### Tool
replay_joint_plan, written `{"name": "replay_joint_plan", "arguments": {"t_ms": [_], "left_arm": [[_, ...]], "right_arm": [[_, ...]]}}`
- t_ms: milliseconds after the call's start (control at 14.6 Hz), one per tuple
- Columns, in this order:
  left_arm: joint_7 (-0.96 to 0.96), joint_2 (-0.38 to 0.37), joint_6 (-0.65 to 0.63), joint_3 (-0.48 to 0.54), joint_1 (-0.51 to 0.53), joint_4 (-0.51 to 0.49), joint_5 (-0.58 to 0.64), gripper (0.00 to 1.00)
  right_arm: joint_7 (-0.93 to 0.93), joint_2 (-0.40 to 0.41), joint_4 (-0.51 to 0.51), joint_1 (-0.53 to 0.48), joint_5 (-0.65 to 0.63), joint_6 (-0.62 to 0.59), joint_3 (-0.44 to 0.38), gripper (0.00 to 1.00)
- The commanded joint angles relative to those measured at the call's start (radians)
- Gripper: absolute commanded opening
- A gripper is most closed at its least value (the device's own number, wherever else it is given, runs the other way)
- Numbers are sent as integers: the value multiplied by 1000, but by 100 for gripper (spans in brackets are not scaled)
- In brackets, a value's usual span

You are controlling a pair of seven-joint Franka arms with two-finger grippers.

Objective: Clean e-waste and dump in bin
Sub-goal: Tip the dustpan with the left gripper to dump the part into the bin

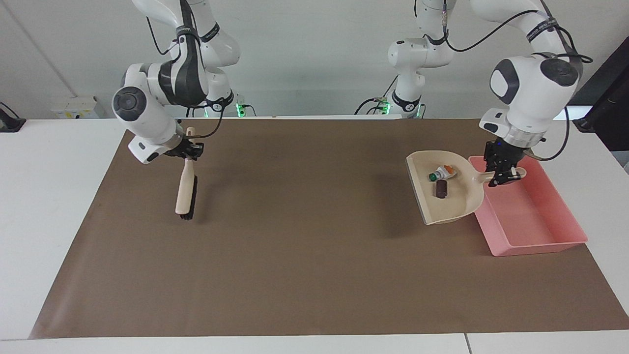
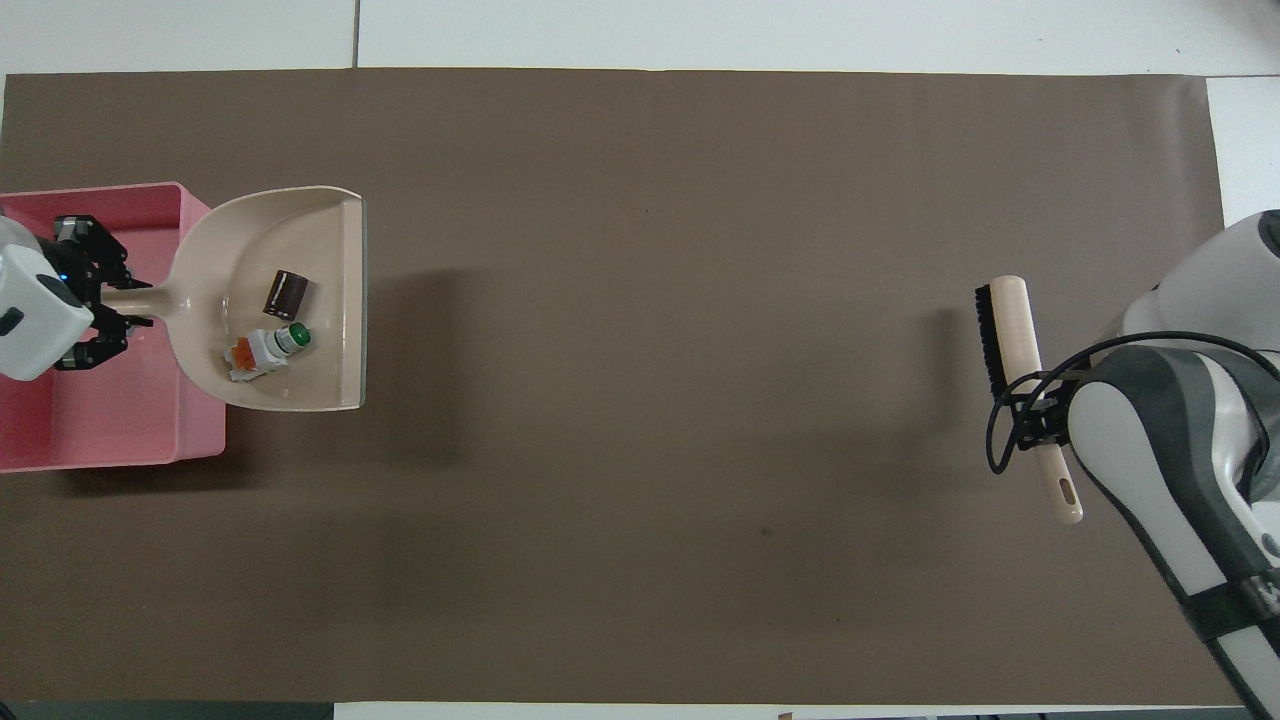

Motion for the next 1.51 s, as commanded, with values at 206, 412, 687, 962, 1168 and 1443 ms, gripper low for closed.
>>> {"name": "replay_joint_plan", "arguments": {"t_ms": [206,412,687,962,1168,1443], "left_arm": [[201,55,-106,-7,155,144,-47,1],[255,70,-104,-7,237,176,-47,1],[286,84,-74,-4,307,202,-37,2],[284,89,21,-1,344,187,60,2],[283,95,84,2,372,167,113,2],[270,107,170,2,366,144,326,2]], "right_arm": [[-214,-57,-147,-174,-70,198,16,1],[-231,-31,-175,-210,-121,261,16,1],[-228,-38,-231,-238,-119,316,18,2],[-236,-46,-256,-241,-118,334,18,14],[-279,-55,-284,-243,-118,361,18,45],[-273,-39,-217,-185,-113,313,22,100]]}}
